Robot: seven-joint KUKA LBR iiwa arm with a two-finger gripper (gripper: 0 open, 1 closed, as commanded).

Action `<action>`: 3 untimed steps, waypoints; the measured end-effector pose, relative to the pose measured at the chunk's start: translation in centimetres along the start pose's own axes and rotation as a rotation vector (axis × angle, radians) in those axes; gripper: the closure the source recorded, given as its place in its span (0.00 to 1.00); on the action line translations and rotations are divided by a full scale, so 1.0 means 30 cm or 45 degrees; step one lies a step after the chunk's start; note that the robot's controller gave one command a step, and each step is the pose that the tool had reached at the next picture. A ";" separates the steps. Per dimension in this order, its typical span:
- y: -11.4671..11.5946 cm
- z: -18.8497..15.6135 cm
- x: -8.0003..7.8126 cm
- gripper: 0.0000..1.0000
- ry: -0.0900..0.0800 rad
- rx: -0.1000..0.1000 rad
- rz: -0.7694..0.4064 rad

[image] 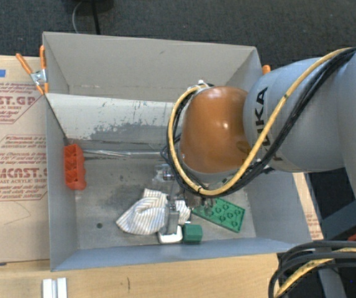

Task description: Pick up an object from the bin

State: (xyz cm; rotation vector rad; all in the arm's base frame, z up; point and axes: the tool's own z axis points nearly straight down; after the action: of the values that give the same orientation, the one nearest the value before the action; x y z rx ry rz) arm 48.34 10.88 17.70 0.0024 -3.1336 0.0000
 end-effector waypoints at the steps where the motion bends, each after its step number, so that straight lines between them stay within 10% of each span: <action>1: -0.002 -0.013 -0.006 0.00 -0.010 -0.001 0.002; 2: 0.013 0.117 -0.019 0.00 -0.013 -0.001 -0.093; 3: 0.032 0.302 -0.054 1.00 -0.009 -0.002 -0.236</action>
Offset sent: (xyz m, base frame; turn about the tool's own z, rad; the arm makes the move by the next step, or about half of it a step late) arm 0.0065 0.0102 -0.0950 -0.1783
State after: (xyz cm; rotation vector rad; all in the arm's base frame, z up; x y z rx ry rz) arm 49.90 11.85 8.62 0.2928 -3.1272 -0.0033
